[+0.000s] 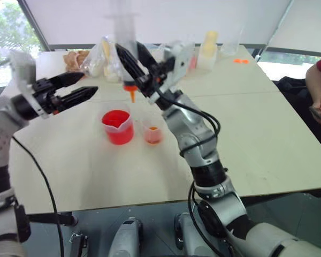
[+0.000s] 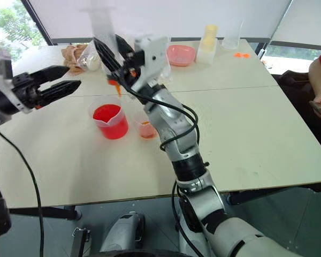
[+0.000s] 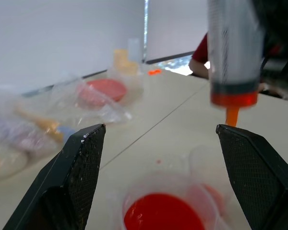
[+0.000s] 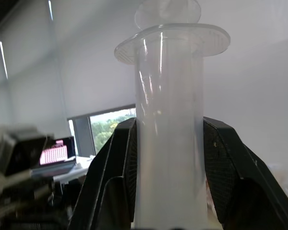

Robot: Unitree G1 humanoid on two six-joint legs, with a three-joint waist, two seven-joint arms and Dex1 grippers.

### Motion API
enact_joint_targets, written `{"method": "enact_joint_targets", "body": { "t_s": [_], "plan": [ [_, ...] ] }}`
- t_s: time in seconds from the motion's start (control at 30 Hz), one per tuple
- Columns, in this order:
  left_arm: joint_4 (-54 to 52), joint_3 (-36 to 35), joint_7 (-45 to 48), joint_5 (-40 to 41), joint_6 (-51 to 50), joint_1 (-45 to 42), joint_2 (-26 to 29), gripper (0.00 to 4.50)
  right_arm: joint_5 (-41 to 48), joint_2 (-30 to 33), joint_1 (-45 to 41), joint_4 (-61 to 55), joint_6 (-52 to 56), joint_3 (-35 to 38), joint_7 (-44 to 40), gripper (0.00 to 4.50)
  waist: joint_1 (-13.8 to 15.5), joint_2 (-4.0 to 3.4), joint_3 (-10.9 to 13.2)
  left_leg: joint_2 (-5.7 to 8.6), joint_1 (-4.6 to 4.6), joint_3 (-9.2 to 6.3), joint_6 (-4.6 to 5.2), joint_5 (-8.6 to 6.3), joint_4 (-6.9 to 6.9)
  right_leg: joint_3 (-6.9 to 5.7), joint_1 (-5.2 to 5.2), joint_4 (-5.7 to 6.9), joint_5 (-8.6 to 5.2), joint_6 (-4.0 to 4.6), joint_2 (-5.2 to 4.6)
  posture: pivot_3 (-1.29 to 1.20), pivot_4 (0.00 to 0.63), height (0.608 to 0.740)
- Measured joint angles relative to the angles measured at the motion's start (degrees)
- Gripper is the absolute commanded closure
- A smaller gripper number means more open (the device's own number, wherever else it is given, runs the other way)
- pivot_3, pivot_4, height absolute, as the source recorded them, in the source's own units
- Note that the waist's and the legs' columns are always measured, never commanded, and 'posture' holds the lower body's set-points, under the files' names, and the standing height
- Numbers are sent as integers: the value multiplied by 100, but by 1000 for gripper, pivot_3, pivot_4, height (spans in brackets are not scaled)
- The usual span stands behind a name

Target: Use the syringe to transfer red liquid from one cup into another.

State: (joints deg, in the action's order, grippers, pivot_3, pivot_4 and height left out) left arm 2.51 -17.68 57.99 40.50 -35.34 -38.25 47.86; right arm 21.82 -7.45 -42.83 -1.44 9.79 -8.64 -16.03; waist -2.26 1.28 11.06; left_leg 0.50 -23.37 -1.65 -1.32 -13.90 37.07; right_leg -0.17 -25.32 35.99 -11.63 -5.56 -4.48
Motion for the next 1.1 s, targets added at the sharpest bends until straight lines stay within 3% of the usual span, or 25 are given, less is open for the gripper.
{"method": "enact_joint_targets", "body": {
  "t_s": [0.3,0.57,0.73,1.1],
  "plan": [
    [845,640,389,-409,447,-1347,-373,625,-497,240,505,64,-148,129,107,3104,-28,-2,1,-3,1,4,1,0,0,4,-3,3,0,0,7,0,150,740],
    [2628,1129,247,-1381,1931,-2751,-1505,625,-683,135,573,175,-304,154,125,3104,0,0,1,2,-2,2,1,0,6,3,1,1,0,-2,4,0,150,740],
    [3454,1160,393,-1629,2488,-3229,-1777,625,-769,122,654,210,-339,157,106,3104,-37,0,1,0,-2,3,2,0,4,3,-3,2,0,-2,8,0,150,740],
    [3918,1312,513,-2185,3153,-3340,-1815,625,-961,22,786,361,-397,130,118,3104,-8,0,1,0,-3,2,2,0,6,3,-1,2,0,-3,6,0,150,740]
  ]
}}
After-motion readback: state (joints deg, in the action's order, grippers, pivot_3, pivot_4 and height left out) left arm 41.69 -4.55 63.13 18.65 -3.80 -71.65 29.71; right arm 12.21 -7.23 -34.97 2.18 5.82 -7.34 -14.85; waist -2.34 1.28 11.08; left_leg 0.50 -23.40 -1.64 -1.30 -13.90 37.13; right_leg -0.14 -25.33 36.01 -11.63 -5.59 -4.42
